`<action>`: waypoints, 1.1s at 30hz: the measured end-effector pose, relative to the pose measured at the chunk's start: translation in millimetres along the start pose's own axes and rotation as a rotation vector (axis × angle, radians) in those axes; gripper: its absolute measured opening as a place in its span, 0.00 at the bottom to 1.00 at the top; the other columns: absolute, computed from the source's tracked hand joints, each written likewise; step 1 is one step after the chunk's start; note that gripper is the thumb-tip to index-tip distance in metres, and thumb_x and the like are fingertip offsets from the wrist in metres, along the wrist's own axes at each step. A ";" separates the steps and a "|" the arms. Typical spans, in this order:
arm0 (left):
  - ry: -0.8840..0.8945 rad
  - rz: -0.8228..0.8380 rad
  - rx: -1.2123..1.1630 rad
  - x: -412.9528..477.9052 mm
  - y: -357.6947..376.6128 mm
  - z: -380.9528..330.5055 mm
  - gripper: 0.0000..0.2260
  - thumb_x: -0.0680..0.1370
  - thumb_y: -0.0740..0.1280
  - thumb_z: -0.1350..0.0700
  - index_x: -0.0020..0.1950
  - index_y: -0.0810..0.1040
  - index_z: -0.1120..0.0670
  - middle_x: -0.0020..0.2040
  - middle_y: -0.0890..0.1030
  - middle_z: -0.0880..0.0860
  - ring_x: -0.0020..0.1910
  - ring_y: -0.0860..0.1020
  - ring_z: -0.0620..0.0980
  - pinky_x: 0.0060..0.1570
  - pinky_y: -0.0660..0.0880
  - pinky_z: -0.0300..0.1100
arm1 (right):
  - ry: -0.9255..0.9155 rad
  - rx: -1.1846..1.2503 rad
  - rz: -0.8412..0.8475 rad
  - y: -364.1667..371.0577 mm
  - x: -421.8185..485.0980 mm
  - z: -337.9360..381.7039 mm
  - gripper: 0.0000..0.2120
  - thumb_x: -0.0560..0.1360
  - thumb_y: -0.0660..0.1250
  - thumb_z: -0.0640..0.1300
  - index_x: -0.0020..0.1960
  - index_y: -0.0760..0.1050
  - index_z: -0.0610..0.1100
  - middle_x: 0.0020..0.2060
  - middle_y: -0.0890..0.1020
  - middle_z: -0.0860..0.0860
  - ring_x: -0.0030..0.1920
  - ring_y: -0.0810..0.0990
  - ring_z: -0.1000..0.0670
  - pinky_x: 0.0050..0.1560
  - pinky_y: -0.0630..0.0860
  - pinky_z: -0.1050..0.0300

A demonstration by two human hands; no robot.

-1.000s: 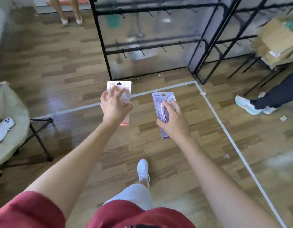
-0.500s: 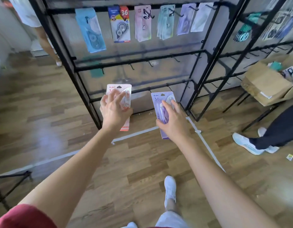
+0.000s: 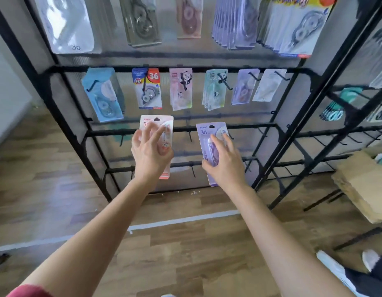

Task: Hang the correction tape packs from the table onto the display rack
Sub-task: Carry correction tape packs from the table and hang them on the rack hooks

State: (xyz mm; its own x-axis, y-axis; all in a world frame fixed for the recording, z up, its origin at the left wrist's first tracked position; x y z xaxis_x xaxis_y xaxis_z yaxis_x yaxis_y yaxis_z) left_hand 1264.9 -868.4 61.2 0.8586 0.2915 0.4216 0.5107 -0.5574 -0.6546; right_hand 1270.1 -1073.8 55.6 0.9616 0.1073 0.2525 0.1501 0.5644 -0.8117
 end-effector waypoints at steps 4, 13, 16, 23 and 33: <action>-0.001 -0.011 0.002 28.3 17.8 -6.5 0.27 0.69 0.72 0.59 0.68 0.74 0.48 0.74 0.65 0.51 0.70 0.59 0.61 0.67 0.55 0.47 | -0.024 0.022 -0.008 -3.3 38.0 -12.8 0.31 0.73 0.69 0.48 0.73 0.63 0.49 0.75 0.59 0.46 0.70 0.62 0.41 0.64 0.69 0.44; 0.045 -0.052 -0.032 82.5 34.6 -15.9 0.28 0.69 0.74 0.60 0.68 0.74 0.51 0.74 0.66 0.53 0.71 0.58 0.62 0.68 0.54 0.49 | -0.035 0.103 -0.089 -8.2 94.5 -21.6 0.30 0.71 0.72 0.44 0.71 0.68 0.46 0.73 0.62 0.44 0.69 0.65 0.39 0.66 0.66 0.46; 0.052 -0.065 -0.030 92.8 33.4 -17.1 0.28 0.69 0.74 0.60 0.68 0.74 0.51 0.74 0.65 0.53 0.72 0.58 0.62 0.69 0.54 0.50 | -0.062 0.119 -0.104 -11.3 107.0 -18.2 0.31 0.71 0.72 0.45 0.72 0.66 0.46 0.74 0.61 0.45 0.70 0.64 0.40 0.67 0.65 0.45; 0.063 -0.142 -0.054 108.6 20.8 -32.6 0.28 0.71 0.74 0.58 0.69 0.72 0.50 0.75 0.64 0.51 0.74 0.55 0.59 0.70 0.54 0.54 | -0.138 0.129 -0.125 -18.4 126.8 -13.7 0.32 0.72 0.72 0.45 0.73 0.64 0.47 0.74 0.60 0.45 0.72 0.62 0.42 0.69 0.65 0.46; 0.167 -0.235 -0.055 173.6 8.8 -115.5 0.28 0.72 0.74 0.56 0.71 0.71 0.49 0.76 0.62 0.51 0.74 0.54 0.59 0.71 0.52 0.51 | -0.259 0.186 -0.179 -66.4 167.5 -18.2 0.32 0.71 0.73 0.43 0.72 0.67 0.44 0.73 0.62 0.43 0.73 0.61 0.43 0.70 0.62 0.48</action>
State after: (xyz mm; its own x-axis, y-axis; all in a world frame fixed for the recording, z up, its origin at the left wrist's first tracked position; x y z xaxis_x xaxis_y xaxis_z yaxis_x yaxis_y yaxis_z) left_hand 1413.3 -912.4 201.1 0.6957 0.2881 0.6580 0.6876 -0.5321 -0.4940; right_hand 1425.3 -1108.2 142.2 0.8304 0.1830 0.5263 0.2438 0.7299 -0.6386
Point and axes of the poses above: each hand's wrist, its own x-axis towards the middle knuckle, its own y-axis out of the palm, z = x × y, the point moved 7 cm from there along x, towards the middle knuckle
